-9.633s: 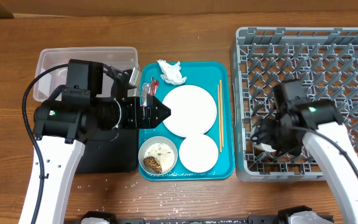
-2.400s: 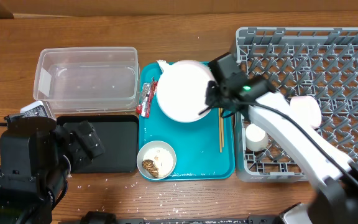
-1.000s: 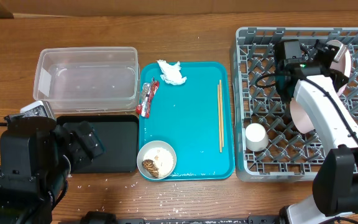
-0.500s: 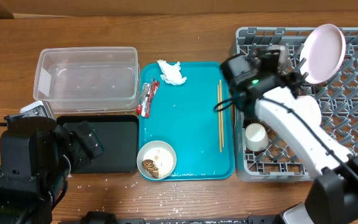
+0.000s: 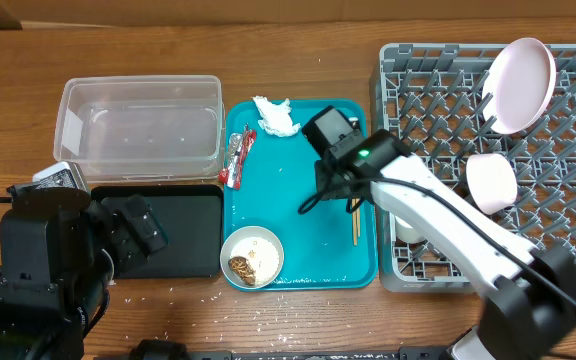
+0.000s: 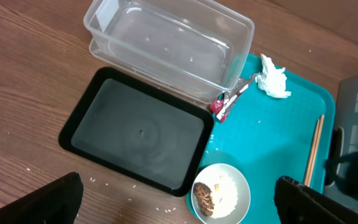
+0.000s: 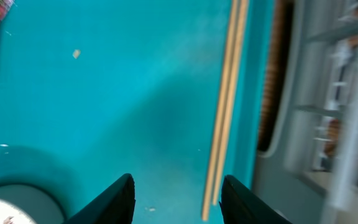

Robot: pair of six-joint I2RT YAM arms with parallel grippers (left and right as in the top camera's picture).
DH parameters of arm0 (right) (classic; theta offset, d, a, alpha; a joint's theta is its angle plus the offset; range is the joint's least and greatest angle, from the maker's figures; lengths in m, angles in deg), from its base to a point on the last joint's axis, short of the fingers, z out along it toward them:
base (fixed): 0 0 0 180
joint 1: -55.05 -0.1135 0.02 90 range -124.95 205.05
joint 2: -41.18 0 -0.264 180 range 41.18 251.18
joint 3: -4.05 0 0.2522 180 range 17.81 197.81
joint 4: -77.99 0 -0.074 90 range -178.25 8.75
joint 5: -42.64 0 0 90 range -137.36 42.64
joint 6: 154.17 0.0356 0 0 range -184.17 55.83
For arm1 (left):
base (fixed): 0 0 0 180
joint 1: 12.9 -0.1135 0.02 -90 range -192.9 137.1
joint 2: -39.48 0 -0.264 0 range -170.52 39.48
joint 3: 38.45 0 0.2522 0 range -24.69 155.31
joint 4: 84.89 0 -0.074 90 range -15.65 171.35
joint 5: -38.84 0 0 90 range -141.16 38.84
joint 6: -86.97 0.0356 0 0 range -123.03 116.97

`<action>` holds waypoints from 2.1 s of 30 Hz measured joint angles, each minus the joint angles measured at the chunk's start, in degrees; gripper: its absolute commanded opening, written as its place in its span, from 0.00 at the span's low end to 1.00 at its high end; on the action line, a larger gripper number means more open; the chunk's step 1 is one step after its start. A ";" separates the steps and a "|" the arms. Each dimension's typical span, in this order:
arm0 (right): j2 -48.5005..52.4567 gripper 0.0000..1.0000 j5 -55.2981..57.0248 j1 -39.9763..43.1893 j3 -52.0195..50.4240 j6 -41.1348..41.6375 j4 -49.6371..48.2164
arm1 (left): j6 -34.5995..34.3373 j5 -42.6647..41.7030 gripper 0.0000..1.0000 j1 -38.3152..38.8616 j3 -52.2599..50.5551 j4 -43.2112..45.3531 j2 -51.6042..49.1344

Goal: Sort waste into correct bins and load items into the dishwasher

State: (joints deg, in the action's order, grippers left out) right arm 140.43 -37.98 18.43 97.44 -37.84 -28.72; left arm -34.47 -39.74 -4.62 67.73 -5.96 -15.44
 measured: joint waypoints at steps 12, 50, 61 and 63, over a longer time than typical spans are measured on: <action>12.09 0.41 -1.81 3.52 -0.61 0.00 -3.78 | 0.00 0.00 1.00 0.00 0.00 0.02 0.00; -2.58 0.04 -1.92 9.60 7.67 -2.49 -0.17 | 0.00 0.02 1.00 0.00 0.00 0.02 0.00; -1.62 0.04 -0.15 23.89 4.66 -12.07 -4.24 | 0.00 0.00 1.00 0.00 0.00 0.02 0.00; 0.52 0.17 -0.87 24.22 4.11 -13.22 -4.24 | 0.00 0.00 1.00 0.00 0.00 0.02 0.00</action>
State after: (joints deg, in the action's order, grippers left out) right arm 140.95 -38.85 42.65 101.55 -51.06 -32.96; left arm -34.47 -39.74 -4.62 67.73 -5.94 -15.44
